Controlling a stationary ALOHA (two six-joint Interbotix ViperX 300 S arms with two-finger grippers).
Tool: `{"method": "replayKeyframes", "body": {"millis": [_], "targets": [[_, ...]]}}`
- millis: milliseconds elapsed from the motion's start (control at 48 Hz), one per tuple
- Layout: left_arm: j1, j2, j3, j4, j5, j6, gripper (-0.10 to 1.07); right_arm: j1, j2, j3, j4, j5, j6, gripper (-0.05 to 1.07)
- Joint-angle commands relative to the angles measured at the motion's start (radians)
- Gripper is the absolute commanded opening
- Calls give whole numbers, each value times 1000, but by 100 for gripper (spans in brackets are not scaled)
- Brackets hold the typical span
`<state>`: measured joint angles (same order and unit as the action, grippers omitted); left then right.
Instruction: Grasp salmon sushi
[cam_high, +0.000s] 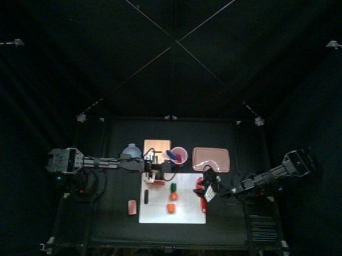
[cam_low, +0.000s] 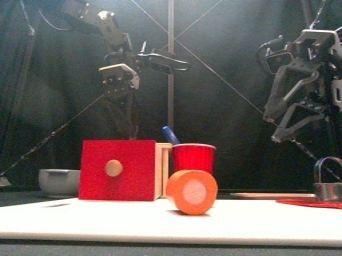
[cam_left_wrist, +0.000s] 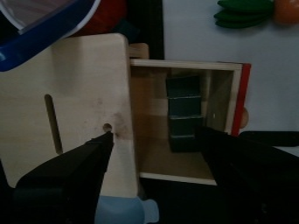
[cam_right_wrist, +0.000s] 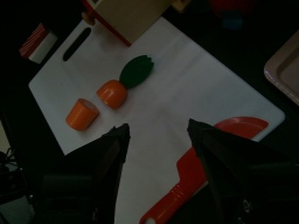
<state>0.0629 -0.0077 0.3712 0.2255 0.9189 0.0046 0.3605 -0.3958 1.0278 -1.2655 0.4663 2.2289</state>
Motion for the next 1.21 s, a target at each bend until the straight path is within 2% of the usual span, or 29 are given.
{"method": "replayKeyframes", "body": {"millis": [0,62,167,333,458,604,729,771,854,938,1042,1062,1083,1188], "targets": [[-23,-44,-28,3,2,-44,103,2,-26,-17,-6,-2,-5,89],[-43,-75,-17,5,9,-118,103,2,-38,-12,-5,0,-5,89],[-92,-127,20,17,25,-313,103,3,-54,-8,-6,-2,-5,89],[-181,-178,114,121,112,-756,103,0,-61,3,-20,2,-5,89],[-249,-209,163,189,144,-1029,103,-3,-60,9,-21,2,-6,89],[-322,-270,236,368,8,-1338,103,-5,-60,18,-32,2,-5,89],[-368,-313,337,634,-170,-1559,103,-5,-61,31,-38,-2,-5,89],[-374,-322,364,710,-222,-1609,103,-6,-61,32,-35,-2,-5,89],[-376,-334,397,844,-261,-1683,103,-6,-69,34,-26,-2,-5,89],[-373,-336,416,920,-264,-1710,103,-6,-83,35,-8,-2,-5,89],[-341,-339,422,945,-268,-1710,103,-5,-98,41,0,-2,-5,89],[-324,-350,436,956,-270,-1710,103,-23,-130,57,-2,-2,-6,89],[-316,-350,411,925,-183,-1703,103,-21,-129,55,-2,-2,-6,89],[-316,-350,380,874,-81,-1674,103,-21,-130,54,-9,-2,-6,89]]}}
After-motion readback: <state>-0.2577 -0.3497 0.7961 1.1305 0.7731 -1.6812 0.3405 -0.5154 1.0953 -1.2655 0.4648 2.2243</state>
